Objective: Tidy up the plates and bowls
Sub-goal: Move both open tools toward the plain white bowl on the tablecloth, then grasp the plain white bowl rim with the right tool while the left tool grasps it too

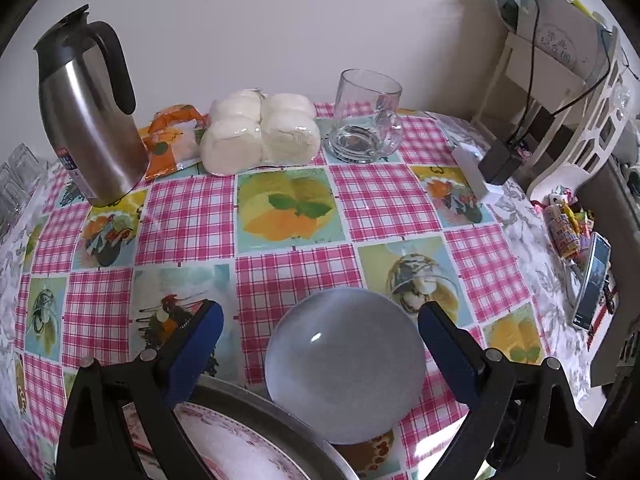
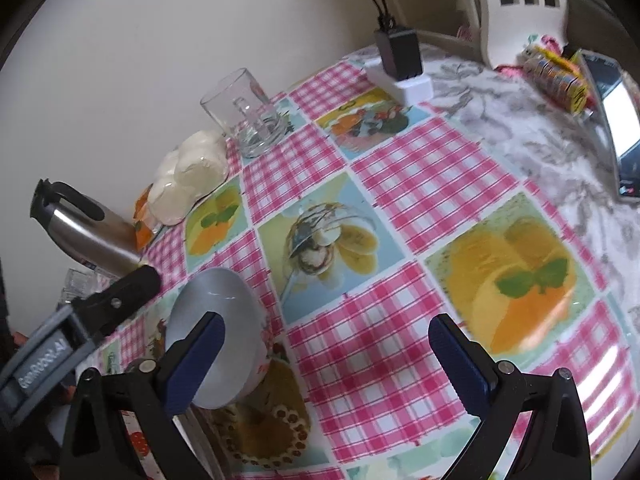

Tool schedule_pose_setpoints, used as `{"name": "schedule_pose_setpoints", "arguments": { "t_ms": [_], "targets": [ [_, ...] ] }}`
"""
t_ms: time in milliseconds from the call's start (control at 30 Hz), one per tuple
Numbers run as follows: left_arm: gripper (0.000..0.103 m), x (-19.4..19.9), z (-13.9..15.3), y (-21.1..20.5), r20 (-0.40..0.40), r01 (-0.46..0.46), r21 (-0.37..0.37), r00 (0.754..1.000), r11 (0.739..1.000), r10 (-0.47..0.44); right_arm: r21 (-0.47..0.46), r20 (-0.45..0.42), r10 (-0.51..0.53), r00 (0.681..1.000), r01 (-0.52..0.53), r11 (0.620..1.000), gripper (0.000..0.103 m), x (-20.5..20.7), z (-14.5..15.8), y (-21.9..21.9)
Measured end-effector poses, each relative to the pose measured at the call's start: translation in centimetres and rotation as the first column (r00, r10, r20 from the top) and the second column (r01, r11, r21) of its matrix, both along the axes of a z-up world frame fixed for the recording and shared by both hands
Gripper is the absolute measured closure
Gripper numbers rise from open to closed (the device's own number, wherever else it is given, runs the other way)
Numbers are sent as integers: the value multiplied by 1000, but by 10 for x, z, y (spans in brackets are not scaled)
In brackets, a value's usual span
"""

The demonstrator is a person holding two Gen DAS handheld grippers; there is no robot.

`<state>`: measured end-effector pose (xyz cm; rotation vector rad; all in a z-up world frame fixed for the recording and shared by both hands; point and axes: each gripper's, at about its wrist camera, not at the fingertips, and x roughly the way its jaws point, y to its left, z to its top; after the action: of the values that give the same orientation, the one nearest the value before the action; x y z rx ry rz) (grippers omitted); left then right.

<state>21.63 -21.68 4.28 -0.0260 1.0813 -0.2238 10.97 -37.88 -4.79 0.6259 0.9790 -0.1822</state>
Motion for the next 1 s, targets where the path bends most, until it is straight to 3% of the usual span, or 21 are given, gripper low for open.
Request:
{"name": "schedule_pose_setpoints", "arguments": {
  "t_ms": [233, 400, 467, 533, 767, 1000],
  "targets": [
    [5, 3, -1, 1, 21, -8, -31, 1000, 999, 9, -18, 4, -11, 1000, 11, 1000, 0, 6, -4, 3],
    [5, 3, -3, 3, 5, -24, -25, 1000, 999, 24, -20, -40, 28, 999, -29, 999, 2, 12, -16, 14],
    [5, 3, -3, 3, 1, -25, -19, 1000, 1000, 25, -36, -60, 39, 997, -42, 998, 7, 14, -20, 20],
    [5, 2, -3, 2, -5, -21, -13, 1000, 1000, 21, -53, -73, 51, 996, -55, 997, 19, 16, -23, 26],
    [5, 1, -7, 0, -22, -21, 19, 1000, 1000, 21, -64, -107, 101, 989, -108, 992, 37, 24, -33, 46],
    [5, 0, -8, -2, -24, -12, 30, 1000, 999, 12, -18, -83, 133, 988, -135, 991, 67, 25, -36, 54]
  ]
}}
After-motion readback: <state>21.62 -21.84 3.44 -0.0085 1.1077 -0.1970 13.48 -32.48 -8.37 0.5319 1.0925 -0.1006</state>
